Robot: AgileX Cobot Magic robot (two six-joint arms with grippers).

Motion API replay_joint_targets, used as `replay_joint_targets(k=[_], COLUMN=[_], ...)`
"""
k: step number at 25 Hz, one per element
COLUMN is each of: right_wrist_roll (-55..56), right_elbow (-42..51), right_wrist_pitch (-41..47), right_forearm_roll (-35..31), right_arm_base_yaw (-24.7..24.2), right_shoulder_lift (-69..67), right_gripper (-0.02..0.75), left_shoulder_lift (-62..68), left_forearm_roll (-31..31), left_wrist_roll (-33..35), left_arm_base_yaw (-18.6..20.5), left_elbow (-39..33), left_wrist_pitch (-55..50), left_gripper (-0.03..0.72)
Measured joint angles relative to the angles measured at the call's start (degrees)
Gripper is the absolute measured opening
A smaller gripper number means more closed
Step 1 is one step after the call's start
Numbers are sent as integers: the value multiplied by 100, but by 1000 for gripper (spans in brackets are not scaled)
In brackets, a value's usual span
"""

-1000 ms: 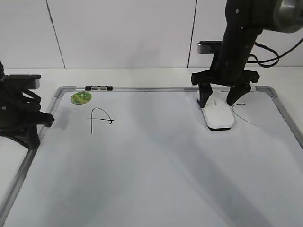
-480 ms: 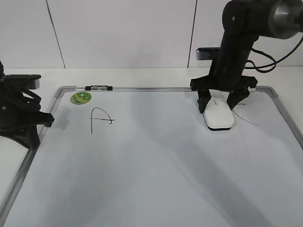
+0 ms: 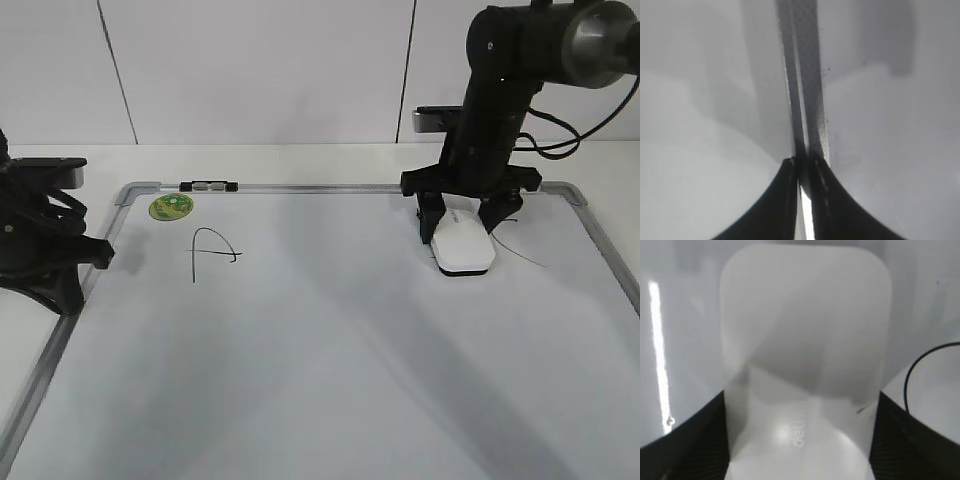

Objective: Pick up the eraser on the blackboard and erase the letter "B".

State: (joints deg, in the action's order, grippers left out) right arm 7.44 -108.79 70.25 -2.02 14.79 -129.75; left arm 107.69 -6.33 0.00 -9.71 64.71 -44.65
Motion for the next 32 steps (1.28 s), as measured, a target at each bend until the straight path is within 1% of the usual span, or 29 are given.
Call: replay_joint_targets(k=[5, 18, 27, 32], right_wrist_roll=[-1, 12, 12, 12], right_elbow=[0, 0, 0, -22], right_wrist_pitch=[0, 0, 0, 0], right_forearm_roll=[-9, 97, 84, 2], right_arm_base_yaw=[0, -40, -225, -135], right_shoulder_lift=[0, 0, 0, -46], right_gripper=[540, 538, 538, 538], left_shoulder_lift=[0, 0, 0, 0], left_forearm_roll=[11, 32, 32, 32], left_wrist_roll=[0, 0, 0, 0], left_arm_base_yaw=[0, 0, 0, 0], left_elbow=[0, 0, 0, 0], left_wrist_pitch=[0, -21, -31, -31], left_gripper=[37, 37, 37, 37])
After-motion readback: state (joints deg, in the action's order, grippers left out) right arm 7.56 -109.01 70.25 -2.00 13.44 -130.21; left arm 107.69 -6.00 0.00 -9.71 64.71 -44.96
